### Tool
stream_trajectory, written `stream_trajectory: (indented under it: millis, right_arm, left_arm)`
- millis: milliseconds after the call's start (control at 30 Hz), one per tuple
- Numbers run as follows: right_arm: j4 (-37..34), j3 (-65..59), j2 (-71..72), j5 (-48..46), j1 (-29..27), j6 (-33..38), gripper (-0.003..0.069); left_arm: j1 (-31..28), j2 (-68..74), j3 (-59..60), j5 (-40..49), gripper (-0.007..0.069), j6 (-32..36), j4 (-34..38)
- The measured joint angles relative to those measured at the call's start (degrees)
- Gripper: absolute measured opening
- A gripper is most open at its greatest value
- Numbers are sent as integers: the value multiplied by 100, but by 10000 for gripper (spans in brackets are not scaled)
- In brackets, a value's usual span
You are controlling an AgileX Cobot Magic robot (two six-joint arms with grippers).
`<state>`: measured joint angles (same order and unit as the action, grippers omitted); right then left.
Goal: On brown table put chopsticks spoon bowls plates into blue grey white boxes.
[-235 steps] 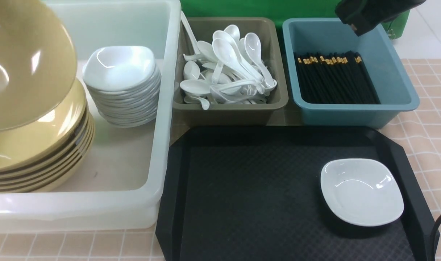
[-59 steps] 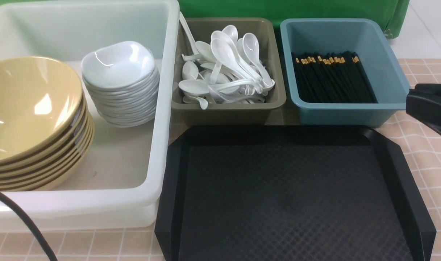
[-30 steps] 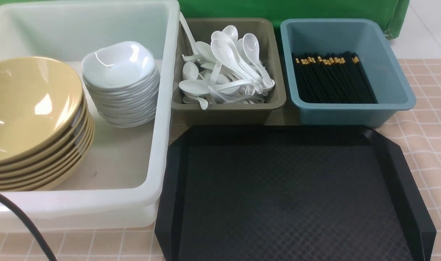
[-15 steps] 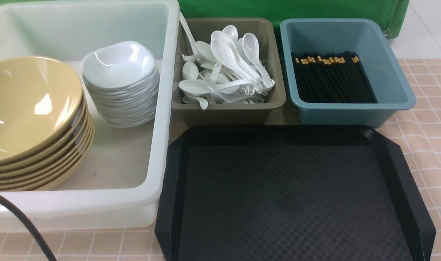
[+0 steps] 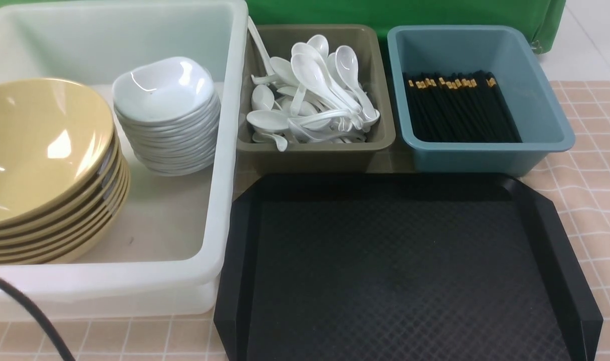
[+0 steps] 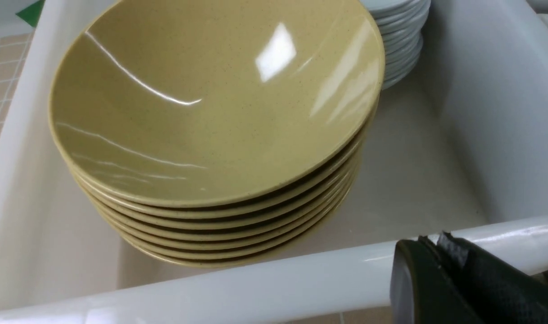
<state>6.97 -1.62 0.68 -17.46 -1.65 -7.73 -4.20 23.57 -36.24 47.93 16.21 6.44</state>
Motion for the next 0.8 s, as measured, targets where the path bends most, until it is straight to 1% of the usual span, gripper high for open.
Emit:
stream_trajectory:
  millis: [67, 167, 200, 267, 300, 333, 367, 433, 467, 500, 567, 633, 733, 767, 800]
  right_arm:
    - [0, 0, 0, 0, 0, 0, 41]
    - [0, 0, 0, 0, 0, 0, 43]
    - [0, 0, 0, 0, 0, 0, 43]
    - [0, 0, 0, 0, 0, 0, 45]
    - [0, 0, 0, 0, 0, 0, 46]
    - [0, 0, 0, 0, 0, 0, 47]
    - [0, 0, 0, 0, 0, 0, 47]
    - [0, 0, 0, 0, 0, 0, 47]
    - [0, 0, 0, 0, 0, 0, 47]
    - [0, 0, 0, 0, 0, 0, 48]
    - [0, 0, 0, 0, 0, 0, 50]
    - [0, 0, 0, -1, 0, 0, 52]
    - [0, 0, 0, -6, 0, 0, 55]
    - [0, 0, 0, -6, 0, 0, 55]
    - [0, 0, 0, -6, 0, 0, 58]
  left_arm:
    - [98, -291, 271, -255, 1, 0, -8]
    - [132, -791, 853, -1221, 1, -92, 20]
    - [132, -827, 963, -1318, 1, -98, 20]
    - [132, -1320, 1726, -2677, 1, -283, -95]
    - [132, -1357, 1796, -2779, 1, -304, -109]
    - [132, -1613, 2270, -3453, 1, -488, -241]
    - [132, -1782, 2587, -3851, 1, -647, -334]
    - [132, -2046, 3114, -4312, 1, -968, -466]
    - [132, -2098, 3200, -4363, 1, -1034, -485]
    - [132, -2290, 3496, -4444, 1, -1298, -530]
    - [132, -2383, 3708, -4362, 1, -1448, -560]
    - [132, -2409, 3765, -4087, 1, -1486, -578]
    - [132, -2421, 3769, -3320, 1, -1434, -558]
    - [132, -2421, 3769, -3278, 1, -1433, -551]
    - [132, -2421, 3769, -3039, 1, -1391, -484]
